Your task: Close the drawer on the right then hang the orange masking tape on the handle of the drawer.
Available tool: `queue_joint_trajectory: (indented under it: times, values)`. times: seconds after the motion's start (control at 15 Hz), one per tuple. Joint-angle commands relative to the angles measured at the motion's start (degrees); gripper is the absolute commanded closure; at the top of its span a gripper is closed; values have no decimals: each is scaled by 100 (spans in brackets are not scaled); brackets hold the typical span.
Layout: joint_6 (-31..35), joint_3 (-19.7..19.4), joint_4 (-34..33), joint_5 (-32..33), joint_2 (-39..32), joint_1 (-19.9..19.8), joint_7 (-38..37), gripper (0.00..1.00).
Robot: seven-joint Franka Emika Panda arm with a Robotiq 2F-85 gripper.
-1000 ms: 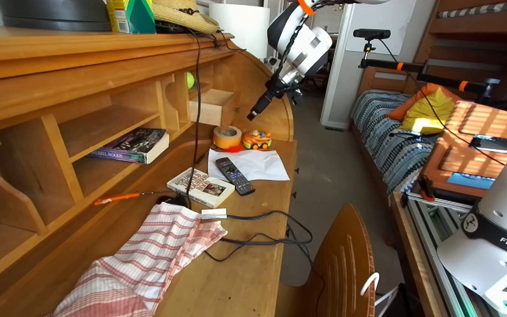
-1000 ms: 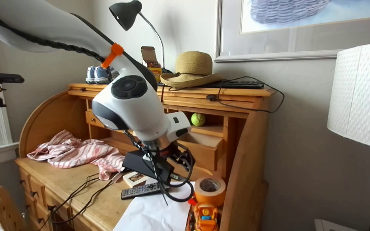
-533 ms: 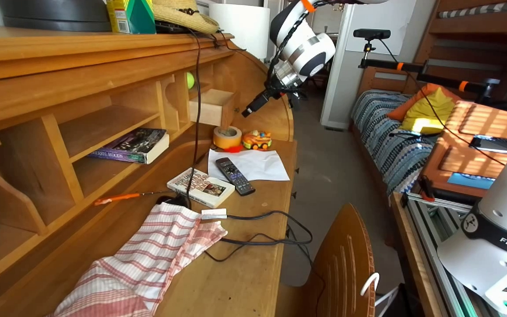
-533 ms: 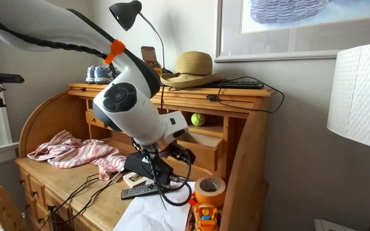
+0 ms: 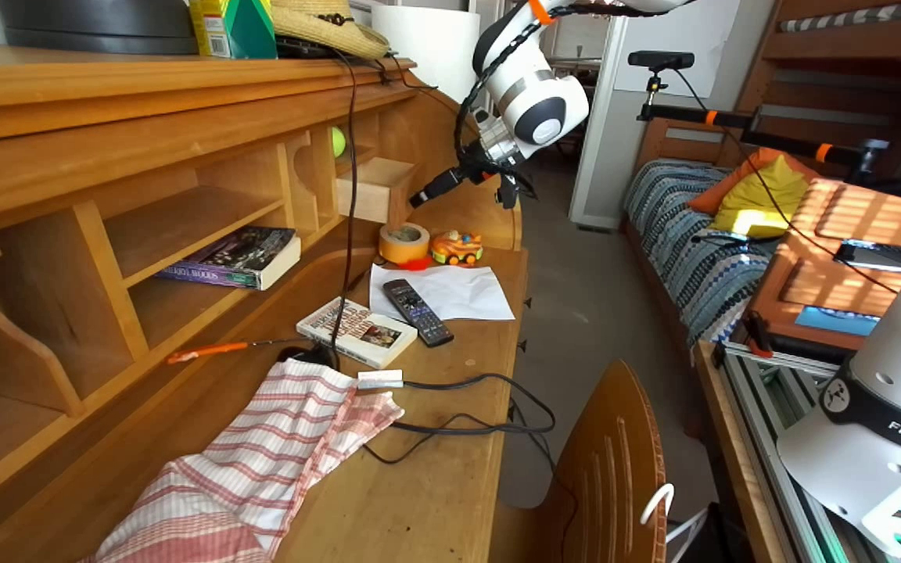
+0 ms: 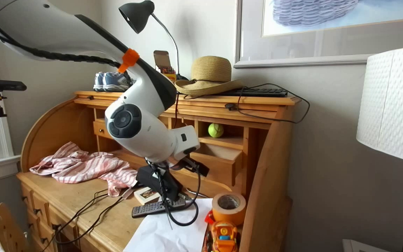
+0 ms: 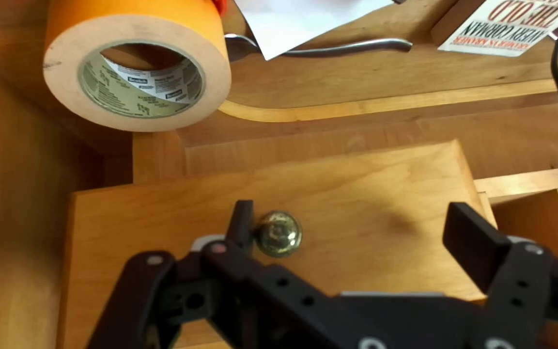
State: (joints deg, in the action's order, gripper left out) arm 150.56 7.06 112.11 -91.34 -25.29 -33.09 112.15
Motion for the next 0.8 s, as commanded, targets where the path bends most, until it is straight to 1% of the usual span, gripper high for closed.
queue_joint_trajectory:
  times: [0.0,0.2,0.33,0.47,0.6,0.73]
  values:
    - [-17,123,-274,-685,-148,-29,421,0]
    - [117,109,-447,-767,-242,34,340,0]
    - [191,46,-535,-492,-331,84,209,0]
    - [299,-14,-696,-311,-476,128,229,0]
    - [660,-97,-908,-101,-695,234,150,0]
    - [829,-146,-1008,171,-844,271,-18,0]
